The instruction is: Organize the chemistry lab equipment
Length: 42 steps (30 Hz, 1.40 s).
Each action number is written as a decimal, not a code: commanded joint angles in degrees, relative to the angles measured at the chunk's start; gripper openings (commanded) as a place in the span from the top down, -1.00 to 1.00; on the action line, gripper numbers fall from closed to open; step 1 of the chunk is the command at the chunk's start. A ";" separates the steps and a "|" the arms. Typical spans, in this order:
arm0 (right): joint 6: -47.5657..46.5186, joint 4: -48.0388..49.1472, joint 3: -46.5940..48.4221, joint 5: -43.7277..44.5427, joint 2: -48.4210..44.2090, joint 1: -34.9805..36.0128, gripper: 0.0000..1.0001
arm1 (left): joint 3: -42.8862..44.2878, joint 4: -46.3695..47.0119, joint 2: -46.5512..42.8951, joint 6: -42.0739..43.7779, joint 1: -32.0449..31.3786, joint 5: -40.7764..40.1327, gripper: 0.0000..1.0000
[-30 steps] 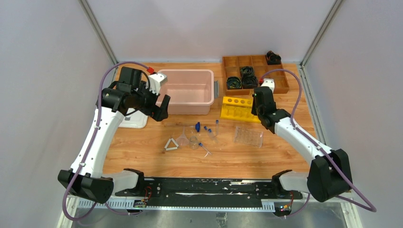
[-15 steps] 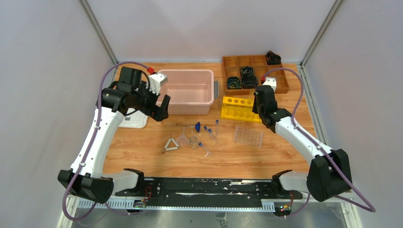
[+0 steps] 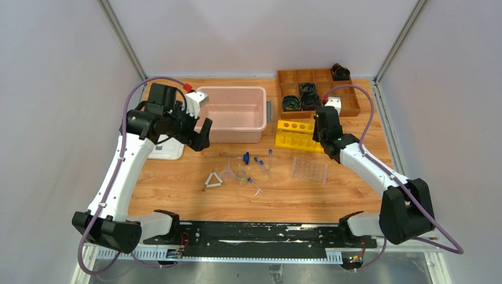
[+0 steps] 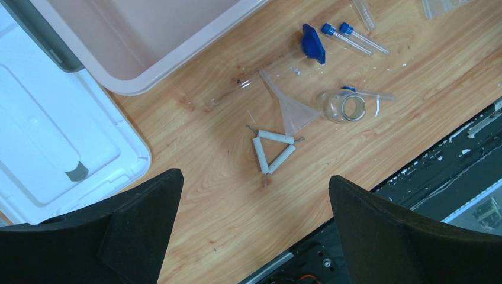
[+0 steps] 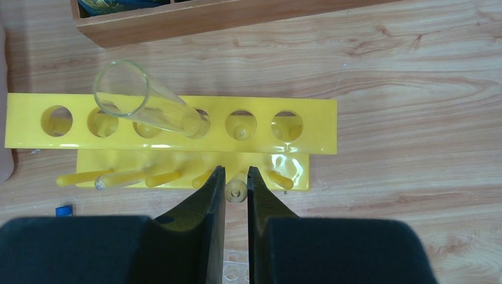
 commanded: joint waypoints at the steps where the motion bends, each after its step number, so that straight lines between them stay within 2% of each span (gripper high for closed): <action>1: 0.81 1.07 0.44 -0.24 1.02 -0.95 1.00 | 0.61 -0.22 -1.16 0.41 -0.25 0.91 -1.00; 11: 2.29 -0.85 -0.62 -2.49 -0.15 -0.84 1.00 | 0.66 -0.13 -0.80 0.24 -0.26 1.51 -1.00; 17: 2.20 -1.76 -0.26 -0.87 0.37 -0.83 0.97 | 0.91 -0.15 -0.37 -0.16 -0.26 1.98 -1.00; 21: 2.63 -3.34 0.94 0.47 0.53 -0.89 0.48 | 1.11 -0.19 -0.43 -0.25 -0.26 2.07 -1.00; 25: 2.91 -4.43 1.55 0.28 -1.23 -0.87 0.07 | 1.16 -0.14 -0.62 -0.16 -0.26 2.07 -1.00; 28: 3.66 -6.62 2.58 0.66 -3.28 -0.29 -0.06 | 1.14 -0.22 -0.78 -0.16 -0.26 2.23 -1.00; 30: 4.16 -7.90 3.22 0.59 -4.80 0.85 -0.03 | 1.22 -0.21 -0.96 -0.16 -0.26 2.33 -1.00; 32: 4.54 -8.55 3.66 -0.71 -5.94 2.90 0.10 | 1.19 -0.22 -1.13 -0.08 -0.26 2.33 -1.00; 36: 5.93 -9.22 4.46 -1.95 -5.41 11.49 0.26 | 0.91 -0.22 -1.25 -0.07 -0.26 2.33 -1.00; 38: 6.82 -8.36 4.77 -3.25 -3.07 17.50 0.30 | 0.73 -0.22 -1.39 -0.07 -0.24 2.42 -1.00; 42: 10.71 -6.57 6.24 -7.15 5.56 23.39 0.39 | 0.68 -0.30 -1.80 -0.32 -0.26 2.35 -1.00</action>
